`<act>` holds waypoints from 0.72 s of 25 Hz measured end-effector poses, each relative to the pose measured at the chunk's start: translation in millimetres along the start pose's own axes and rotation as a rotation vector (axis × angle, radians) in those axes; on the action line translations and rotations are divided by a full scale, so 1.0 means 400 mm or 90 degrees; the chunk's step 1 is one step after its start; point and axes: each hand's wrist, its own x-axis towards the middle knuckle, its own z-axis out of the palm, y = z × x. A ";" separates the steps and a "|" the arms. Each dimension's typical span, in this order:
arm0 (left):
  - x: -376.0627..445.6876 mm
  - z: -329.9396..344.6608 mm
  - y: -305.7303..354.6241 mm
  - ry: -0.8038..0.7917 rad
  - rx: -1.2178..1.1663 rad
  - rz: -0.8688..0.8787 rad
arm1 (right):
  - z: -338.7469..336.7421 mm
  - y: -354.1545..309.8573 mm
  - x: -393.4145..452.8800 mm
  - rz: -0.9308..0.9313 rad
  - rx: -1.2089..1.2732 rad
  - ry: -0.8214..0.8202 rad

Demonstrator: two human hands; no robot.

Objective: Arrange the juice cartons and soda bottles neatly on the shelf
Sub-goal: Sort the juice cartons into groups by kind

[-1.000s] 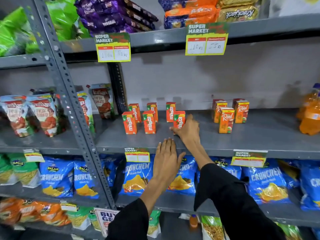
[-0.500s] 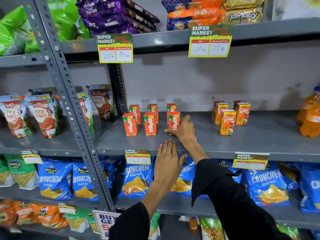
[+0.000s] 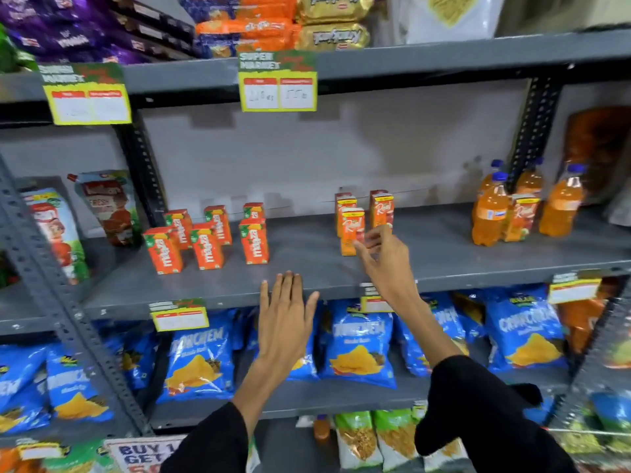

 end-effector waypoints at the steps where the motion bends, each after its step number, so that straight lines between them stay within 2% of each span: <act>1: 0.006 0.005 0.027 0.000 -0.005 -0.004 | -0.055 0.033 0.007 0.000 -0.009 0.028; 4: 0.028 0.025 0.126 0.006 -0.021 -0.029 | -0.223 0.165 0.050 0.011 -0.051 0.167; 6: 0.038 0.033 0.178 0.006 -0.033 -0.050 | -0.318 0.257 0.092 0.074 -0.117 0.261; 8: 0.043 0.037 0.194 0.012 -0.031 -0.064 | -0.382 0.321 0.132 0.167 -0.158 0.311; 10: 0.047 0.039 0.202 0.016 -0.022 -0.069 | -0.431 0.378 0.167 0.228 -0.187 0.303; 13: 0.046 0.045 0.207 0.021 -0.008 -0.067 | -0.464 0.457 0.212 0.300 -0.214 0.204; 16: 0.044 0.050 0.207 0.032 -0.007 -0.063 | -0.465 0.503 0.251 0.317 -0.217 0.130; 18: 0.043 0.052 0.206 0.035 -0.007 -0.063 | -0.459 0.522 0.273 0.314 -0.213 0.126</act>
